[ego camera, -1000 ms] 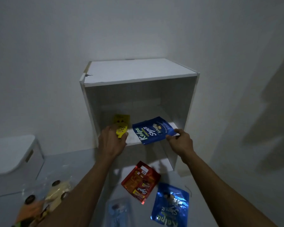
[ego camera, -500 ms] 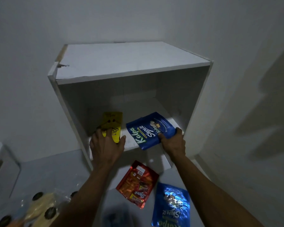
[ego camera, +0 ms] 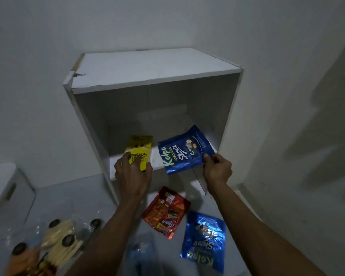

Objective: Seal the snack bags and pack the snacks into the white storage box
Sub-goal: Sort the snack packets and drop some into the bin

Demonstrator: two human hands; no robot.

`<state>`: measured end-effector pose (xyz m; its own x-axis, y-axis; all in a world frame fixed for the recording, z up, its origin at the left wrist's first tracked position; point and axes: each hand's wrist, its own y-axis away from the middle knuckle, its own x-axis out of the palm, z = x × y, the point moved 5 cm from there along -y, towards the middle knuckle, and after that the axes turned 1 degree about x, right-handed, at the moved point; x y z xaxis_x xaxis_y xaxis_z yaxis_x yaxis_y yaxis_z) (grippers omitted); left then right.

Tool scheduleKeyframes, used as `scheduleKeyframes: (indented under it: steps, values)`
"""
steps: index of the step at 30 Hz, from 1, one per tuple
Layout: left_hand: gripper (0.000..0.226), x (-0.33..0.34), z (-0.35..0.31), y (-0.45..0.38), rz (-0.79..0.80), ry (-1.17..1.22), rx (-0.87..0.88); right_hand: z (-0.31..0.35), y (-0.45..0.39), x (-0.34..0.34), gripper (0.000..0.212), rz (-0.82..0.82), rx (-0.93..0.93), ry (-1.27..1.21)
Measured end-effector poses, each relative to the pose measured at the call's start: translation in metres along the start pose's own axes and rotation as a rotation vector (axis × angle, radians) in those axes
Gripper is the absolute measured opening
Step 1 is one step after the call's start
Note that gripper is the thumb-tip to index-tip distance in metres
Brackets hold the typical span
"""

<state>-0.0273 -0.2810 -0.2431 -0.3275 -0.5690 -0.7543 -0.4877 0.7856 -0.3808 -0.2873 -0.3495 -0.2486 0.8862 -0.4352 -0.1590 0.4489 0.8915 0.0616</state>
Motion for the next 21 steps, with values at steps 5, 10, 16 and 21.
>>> scheduleKeyframes:
  steps: [5,10,16,21]
  values:
    - [0.037,-0.021,-0.018,0.041,-0.084,0.035,0.053,0.017,0.016,-0.044,0.021,-0.029,-0.112,-0.012]
    - [0.037,-0.037,-0.044,0.104,-0.136,0.142,0.063,0.027,0.043,-0.107,0.017,-0.052,-0.263,-0.014]
    - [0.039,-0.021,-0.067,0.197,0.007,0.362,0.007,-0.022,0.073,-0.203,0.019,-0.120,-0.242,0.013]
    - [0.028,0.012,-0.103,0.286,0.200,0.449,0.017,-0.114,0.107,-0.299,0.018,-0.247,-0.080,0.099]
